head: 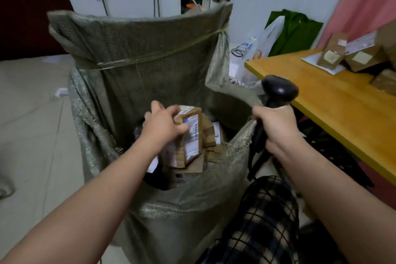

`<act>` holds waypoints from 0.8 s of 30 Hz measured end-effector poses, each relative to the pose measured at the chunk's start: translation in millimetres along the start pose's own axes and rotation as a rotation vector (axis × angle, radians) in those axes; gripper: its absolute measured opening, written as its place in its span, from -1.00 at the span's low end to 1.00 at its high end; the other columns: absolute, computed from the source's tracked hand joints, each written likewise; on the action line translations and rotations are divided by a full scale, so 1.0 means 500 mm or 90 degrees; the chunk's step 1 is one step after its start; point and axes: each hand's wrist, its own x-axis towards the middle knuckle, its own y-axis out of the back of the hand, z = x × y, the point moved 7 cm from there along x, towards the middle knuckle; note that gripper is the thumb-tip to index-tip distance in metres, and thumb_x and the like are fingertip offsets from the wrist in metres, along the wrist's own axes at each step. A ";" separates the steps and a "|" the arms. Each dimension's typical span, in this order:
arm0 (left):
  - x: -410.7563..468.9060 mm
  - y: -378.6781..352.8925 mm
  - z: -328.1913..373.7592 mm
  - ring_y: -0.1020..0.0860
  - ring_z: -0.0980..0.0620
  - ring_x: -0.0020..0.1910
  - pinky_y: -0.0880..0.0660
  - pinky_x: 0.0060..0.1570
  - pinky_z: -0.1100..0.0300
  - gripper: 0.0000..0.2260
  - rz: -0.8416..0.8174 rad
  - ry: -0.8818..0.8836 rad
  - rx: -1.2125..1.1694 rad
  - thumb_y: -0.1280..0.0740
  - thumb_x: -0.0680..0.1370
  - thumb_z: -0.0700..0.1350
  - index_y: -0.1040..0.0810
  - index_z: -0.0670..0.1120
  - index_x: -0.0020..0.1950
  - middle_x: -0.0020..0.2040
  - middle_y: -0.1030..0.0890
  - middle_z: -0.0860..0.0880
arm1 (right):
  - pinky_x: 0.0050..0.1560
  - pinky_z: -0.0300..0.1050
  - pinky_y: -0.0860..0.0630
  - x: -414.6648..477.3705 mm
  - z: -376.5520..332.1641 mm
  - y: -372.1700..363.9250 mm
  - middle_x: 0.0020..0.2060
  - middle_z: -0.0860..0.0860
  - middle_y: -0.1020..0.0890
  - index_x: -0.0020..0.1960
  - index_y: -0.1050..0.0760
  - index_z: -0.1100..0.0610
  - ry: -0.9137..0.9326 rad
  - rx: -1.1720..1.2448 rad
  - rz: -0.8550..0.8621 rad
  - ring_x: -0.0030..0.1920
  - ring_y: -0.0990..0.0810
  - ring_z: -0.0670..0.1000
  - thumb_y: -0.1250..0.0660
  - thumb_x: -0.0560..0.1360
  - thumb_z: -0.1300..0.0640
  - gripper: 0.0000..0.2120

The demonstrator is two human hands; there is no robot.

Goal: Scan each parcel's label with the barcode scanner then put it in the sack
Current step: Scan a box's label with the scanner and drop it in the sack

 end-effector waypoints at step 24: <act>-0.053 -0.069 0.101 -0.38 -0.18 0.19 -0.32 0.32 0.03 -0.61 -0.099 -0.153 0.019 -0.38 0.41 0.23 -0.59 0.14 0.19 0.06 -0.28 -0.02 | -0.24 -0.08 -0.54 -0.076 0.110 0.153 -0.21 0.17 -0.61 0.10 -0.53 0.31 -0.058 -0.018 0.079 -0.17 -0.64 0.19 -0.38 0.23 0.36 -0.58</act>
